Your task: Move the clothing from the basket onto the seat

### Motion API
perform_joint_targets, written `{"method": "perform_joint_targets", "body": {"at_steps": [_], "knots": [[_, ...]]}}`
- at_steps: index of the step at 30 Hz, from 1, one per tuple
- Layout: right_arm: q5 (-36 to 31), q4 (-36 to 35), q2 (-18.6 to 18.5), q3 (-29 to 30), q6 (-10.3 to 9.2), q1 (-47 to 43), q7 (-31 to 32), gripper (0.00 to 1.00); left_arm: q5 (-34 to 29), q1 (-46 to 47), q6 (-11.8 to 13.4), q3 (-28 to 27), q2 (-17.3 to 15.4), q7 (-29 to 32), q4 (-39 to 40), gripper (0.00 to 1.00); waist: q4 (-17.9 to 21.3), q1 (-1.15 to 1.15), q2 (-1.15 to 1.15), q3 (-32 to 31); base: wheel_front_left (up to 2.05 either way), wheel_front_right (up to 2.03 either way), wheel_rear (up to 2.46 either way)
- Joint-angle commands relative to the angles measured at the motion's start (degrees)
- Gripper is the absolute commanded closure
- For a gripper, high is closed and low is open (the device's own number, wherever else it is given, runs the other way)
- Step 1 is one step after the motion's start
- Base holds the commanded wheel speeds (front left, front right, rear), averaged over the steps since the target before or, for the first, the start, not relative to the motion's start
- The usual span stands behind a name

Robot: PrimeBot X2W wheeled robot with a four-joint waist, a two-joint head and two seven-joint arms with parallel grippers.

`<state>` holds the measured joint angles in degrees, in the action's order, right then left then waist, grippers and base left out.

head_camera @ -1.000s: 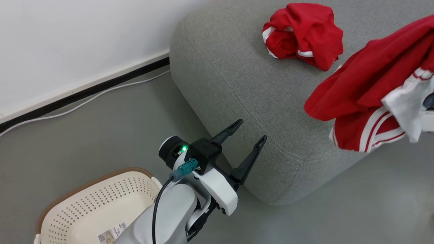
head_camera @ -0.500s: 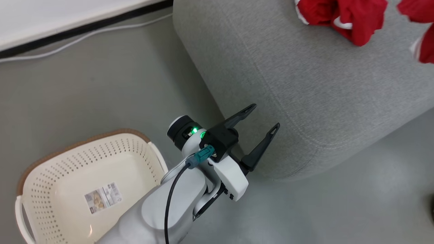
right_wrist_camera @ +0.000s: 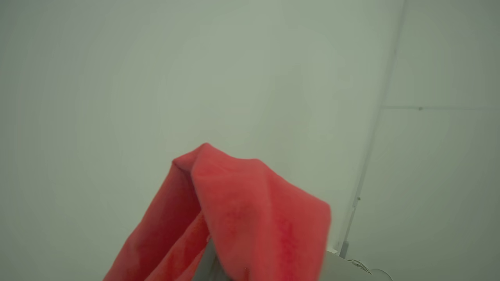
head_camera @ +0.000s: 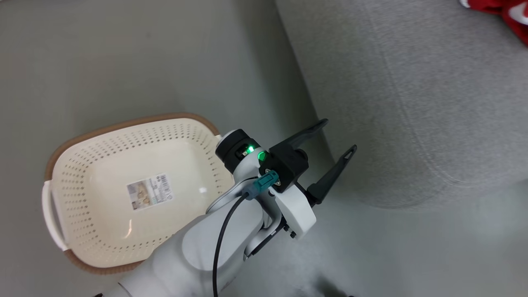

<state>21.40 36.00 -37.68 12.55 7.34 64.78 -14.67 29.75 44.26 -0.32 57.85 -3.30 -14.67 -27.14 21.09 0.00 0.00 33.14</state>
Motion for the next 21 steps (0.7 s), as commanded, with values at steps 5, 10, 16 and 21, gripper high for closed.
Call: {"method": "perform_joint_targets", "body": {"at_steps": [5,10,16,21], "knots": [[-1.96,7.84,-5.65,0.93,0.14,5.46,-0.33,1.00,2.83,1.65,1.68,1.54,0.42,-0.32,2.85,0.00,-5.64,0.00,0.00,3.05,0.00,0.00,0.00],[0.46,17.31,-4.86,-3.74,0.14,7.28,0.07,1.00,4.39,1.28,2.54,2.80,0.42,-0.32,3.36,0.00,-8.03,0.00,0.00,4.46,0.00,0.00,0.00],[8.00,22.75,-3.00,-11.66,0.14,5.34,2.22,1.00,5.32,1.66,3.00,3.66,0.42,-0.32,3.52,0.00,-9.59,0.00,0.00,5.58,0.00,0.00,0.00],[16.20,21.99,-2.74,-18.09,0.14,-0.03,3.45,1.00,5.81,1.92,3.31,3.81,0.42,-0.33,3.75,0.00,-10.12,0.00,0.00,5.35,0.00,0.00,0.00]]}}
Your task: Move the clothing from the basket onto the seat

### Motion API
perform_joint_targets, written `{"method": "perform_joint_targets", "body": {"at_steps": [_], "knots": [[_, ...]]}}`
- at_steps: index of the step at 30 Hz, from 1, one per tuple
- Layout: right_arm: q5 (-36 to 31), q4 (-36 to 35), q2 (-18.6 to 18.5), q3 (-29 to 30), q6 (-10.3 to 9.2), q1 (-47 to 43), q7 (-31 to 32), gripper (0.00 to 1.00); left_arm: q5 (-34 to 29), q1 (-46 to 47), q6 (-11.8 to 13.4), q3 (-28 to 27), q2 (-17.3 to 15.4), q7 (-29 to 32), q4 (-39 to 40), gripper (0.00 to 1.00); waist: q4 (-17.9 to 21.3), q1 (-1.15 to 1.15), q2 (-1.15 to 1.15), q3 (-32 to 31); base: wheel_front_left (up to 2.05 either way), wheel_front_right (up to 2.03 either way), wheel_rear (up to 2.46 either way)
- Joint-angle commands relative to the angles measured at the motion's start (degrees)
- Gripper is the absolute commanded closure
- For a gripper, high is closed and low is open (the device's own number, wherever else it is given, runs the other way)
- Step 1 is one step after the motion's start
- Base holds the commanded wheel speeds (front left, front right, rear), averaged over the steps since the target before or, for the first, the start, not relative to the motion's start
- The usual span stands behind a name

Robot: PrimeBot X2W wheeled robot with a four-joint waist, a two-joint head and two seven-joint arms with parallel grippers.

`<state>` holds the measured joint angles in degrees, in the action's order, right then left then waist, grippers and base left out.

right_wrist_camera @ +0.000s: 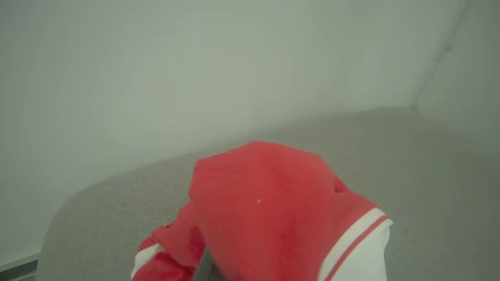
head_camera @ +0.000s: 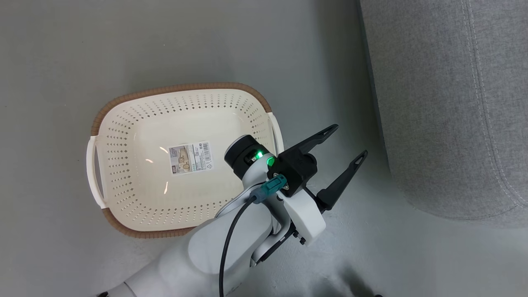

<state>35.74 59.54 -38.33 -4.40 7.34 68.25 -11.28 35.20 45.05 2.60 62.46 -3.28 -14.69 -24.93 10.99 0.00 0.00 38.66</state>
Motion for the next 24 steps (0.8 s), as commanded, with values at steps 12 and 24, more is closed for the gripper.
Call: {"method": "perform_joint_targets", "body": {"at_steps": [12,24], "knots": [[15.44,-7.17,-2.82,-14.08,0.14,-15.41,-1.70,0.00,0.80,0.17,0.14,-1.56,0.40,-0.30,2.09,0.00,-0.19,0.00,0.00,-3.47,0.00,0.00,0.00],[21.11,-13.48,-3.45,-26.06,0.14,-24.20,-3.66,0.00,-0.29,-5.11,0.05,-6.11,0.40,-0.30,3.04,0.00,-1.17,0.00,0.00,-10.60,0.00,0.00,0.00]]}}
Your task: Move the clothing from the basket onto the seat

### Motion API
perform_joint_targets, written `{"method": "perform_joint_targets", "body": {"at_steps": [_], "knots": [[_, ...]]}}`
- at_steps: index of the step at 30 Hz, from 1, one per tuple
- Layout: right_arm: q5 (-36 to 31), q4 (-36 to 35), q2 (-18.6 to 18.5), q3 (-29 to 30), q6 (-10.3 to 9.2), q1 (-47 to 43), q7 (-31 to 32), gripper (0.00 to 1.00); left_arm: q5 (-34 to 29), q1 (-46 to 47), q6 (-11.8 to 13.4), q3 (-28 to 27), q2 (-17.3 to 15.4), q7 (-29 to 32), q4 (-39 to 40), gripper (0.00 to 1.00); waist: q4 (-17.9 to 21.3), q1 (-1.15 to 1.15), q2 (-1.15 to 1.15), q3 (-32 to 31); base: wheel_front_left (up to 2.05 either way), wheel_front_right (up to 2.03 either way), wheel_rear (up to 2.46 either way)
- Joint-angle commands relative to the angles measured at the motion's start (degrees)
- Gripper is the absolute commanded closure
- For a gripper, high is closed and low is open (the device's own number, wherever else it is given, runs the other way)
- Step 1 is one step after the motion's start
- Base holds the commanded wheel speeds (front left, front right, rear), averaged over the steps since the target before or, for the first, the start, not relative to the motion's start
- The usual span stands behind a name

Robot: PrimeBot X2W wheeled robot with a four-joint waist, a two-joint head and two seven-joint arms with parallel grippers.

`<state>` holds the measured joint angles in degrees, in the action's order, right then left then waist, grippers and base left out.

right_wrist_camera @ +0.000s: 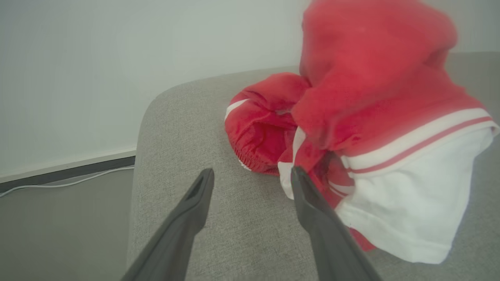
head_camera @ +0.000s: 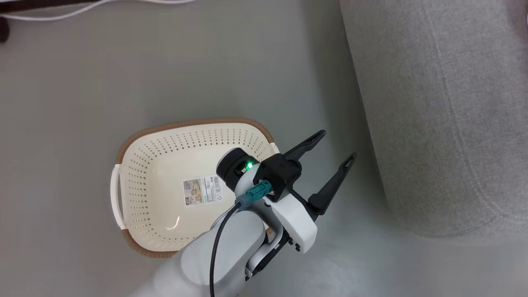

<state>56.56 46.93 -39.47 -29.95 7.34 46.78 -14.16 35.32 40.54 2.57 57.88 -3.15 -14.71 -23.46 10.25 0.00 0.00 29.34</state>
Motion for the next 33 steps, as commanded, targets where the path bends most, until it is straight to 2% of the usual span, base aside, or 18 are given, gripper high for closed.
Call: {"method": "perform_joint_targets", "body": {"at_steps": [1,6,11,22,33], "knots": [[0.33,-1.72,-2.21,-0.89,0.14,-3.41,-0.80,0.00,-0.62,-1.23,0.12,-2.23,0.27,-0.29,1.68,0.00,-0.60,0.00,0.00,-2.00,0.00,0.00,0.00],[-0.91,-5.94,-0.61,-0.57,0.14,-7.39,-0.82,0.00,-2.04,-4.93,0.59,-6.71,0.27,-0.29,2.34,0.00,-1.76,0.00,0.00,-5.75,0.00,0.00,0.00],[-4.88,-9.87,1.64,0.82,0.14,-10.56,-0.83,0.00,-4.55,-9.47,0.67,-12.39,0.27,-0.29,3.49,0.00,-3.33,0.00,0.00,-9.57,0.00,0.00,0.00],[-9.74,-15.65,7.23,5.62,0.14,-16.39,-0.84,0.00,-9.41,-18.93,-0.28,-24.26,0.27,-0.29,3.42,0.00,-7.97,0.00,0.00,-16.56,0.00,0.00,0.00],[-16.30,-19.18,13.52,9.83,0.14,-22.55,-0.84,0.00,-14.21,-28.49,-0.23,-40.07,-0.05,-0.29,3.31,0.00,-10.77,0.00,0.00,-22.86,0.00,0.00,0.00]]}}
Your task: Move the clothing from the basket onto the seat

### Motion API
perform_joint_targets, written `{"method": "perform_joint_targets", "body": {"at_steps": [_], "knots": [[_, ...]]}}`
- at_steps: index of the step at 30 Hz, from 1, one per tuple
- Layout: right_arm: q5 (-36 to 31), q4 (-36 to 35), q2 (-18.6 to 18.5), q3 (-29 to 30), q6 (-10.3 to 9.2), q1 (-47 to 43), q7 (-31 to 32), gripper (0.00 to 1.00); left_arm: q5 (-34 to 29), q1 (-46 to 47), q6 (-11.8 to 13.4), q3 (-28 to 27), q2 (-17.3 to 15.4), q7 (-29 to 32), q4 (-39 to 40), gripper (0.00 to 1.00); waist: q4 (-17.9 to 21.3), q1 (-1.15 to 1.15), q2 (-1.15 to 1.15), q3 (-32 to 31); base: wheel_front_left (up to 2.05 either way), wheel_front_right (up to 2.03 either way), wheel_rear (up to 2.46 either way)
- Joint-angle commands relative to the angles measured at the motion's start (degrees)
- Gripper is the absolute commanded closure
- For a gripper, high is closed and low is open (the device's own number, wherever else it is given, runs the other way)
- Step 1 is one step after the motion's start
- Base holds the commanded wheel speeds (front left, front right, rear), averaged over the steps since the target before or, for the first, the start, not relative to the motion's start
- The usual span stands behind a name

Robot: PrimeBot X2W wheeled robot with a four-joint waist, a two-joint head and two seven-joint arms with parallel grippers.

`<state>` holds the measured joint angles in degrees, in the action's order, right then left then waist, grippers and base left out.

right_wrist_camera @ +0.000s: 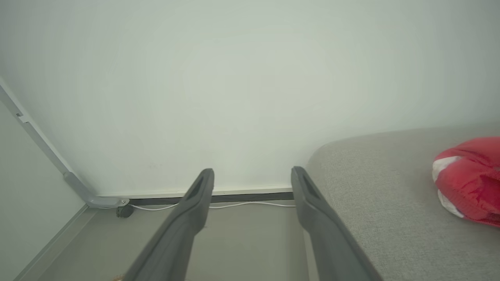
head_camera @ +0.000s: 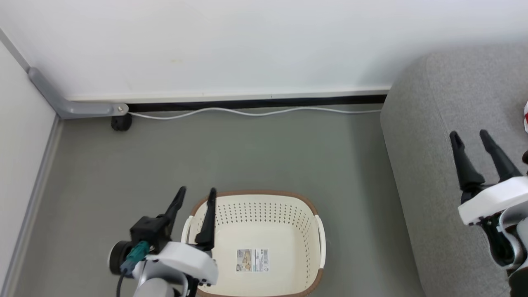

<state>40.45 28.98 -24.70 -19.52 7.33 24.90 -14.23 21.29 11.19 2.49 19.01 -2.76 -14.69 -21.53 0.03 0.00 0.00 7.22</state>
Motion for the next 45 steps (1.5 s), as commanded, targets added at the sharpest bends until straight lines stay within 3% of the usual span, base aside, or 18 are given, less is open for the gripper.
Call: {"method": "perform_joint_targets", "body": {"at_steps": [1,11,18,45], "knots": [[-0.76,-1.34,-0.62,-0.23,0.16,-1.26,-0.76,0.00,-0.47,0.10,-0.15,-2.56,-0.45,-0.30,1.41,0.00,-0.69,0.00,0.00,-1.28,0.00,0.00,0.00],[-9.02,-6.02,4.60,4.74,0.16,-8.44,-0.76,0.00,-4.72,-6.93,-0.37,-13.19,-0.31,-0.30,3.34,0.00,-1.60,0.00,0.00,-5.82,0.00,0.00,0.00],[-12.37,-9.59,6.19,4.73,0.16,-12.15,-0.76,0.00,-6.42,-11.24,-0.43,-16.47,-0.17,-0.30,6.75,0.00,-1.32,0.00,0.00,-7.10,0.00,0.00,0.00],[-15.02,-10.01,8.48,7.57,0.16,-15.68,-0.76,0.00,-4.10,-13.74,0.75,-16.00,-0.12,-0.30,9.06,0.00,-0.37,0.00,0.00,-7.14,0.00,0.00,0.00]]}}
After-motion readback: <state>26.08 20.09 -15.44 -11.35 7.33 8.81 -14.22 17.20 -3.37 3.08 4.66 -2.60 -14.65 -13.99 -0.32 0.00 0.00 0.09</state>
